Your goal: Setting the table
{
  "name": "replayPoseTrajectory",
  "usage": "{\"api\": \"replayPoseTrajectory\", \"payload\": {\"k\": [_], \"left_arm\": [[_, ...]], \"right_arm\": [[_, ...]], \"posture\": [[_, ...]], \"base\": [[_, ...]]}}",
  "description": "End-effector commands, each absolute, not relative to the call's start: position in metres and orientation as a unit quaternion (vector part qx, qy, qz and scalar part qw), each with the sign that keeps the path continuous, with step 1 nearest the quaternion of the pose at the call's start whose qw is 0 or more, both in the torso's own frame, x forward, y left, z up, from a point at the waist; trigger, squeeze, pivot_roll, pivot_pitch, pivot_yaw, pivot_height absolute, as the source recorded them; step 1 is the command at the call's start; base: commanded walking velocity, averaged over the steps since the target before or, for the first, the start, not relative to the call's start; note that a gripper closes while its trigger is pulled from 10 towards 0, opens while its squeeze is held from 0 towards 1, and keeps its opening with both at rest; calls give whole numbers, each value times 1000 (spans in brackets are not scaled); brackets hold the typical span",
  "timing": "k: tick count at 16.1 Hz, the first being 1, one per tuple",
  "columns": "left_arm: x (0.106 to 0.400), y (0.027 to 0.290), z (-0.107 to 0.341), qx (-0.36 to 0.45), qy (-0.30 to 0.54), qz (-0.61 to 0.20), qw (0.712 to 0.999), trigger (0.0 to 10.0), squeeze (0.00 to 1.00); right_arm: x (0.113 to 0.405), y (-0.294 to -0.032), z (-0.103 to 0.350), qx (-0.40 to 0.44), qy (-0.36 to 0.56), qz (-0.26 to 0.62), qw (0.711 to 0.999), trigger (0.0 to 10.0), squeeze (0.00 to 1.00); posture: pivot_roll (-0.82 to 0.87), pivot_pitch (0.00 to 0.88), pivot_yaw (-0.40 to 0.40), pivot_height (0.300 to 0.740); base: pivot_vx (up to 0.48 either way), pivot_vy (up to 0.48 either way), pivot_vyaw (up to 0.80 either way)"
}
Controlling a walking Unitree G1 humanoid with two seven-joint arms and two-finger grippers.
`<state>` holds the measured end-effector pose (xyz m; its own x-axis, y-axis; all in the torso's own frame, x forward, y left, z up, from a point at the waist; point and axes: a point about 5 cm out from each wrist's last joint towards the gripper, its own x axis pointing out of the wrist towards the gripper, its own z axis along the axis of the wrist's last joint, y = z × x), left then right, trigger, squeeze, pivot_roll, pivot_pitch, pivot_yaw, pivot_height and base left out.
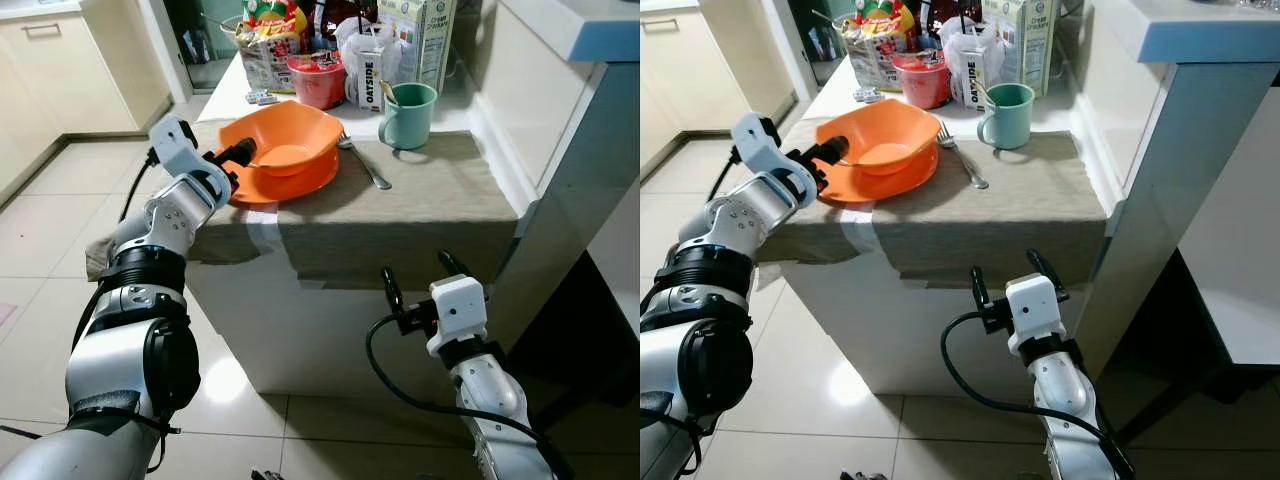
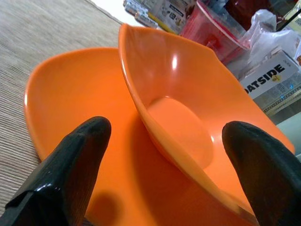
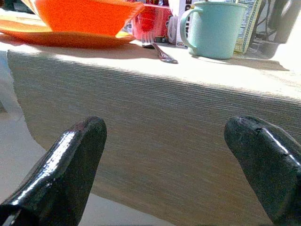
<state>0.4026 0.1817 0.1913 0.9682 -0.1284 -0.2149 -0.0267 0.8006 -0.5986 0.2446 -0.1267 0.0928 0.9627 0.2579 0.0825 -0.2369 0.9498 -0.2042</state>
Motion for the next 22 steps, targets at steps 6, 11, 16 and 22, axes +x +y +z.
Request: {"api": "replayPoseTrajectory", "payload": {"k": [6,11,16,22], "left_arm": [[412,174,207,-314,105,-41,943,10000,0],[413,166,200,-324,122,-40,937,10000,0],[416,163,203,-328,112,-44,937,10000,0],[417,159,204,-280,104,-51,953,10000,0]], "right_arm": [[244,-125,96,-95,-55,130,985,10000,0],[242,-126,96,-96,-53,129,985,10000,0],[241,-126,97,-99,-51,131,985,10000,0],[240,-127,97,-100,-49,129,985,10000,0]], "posture": [[-194,35,127,719],[-199,45,126,719],[-206,51,124,719],[-211,53,126,719]], "base": [[0,0,0],[0,0,0],[0,0,0],[0,0,0]]}}
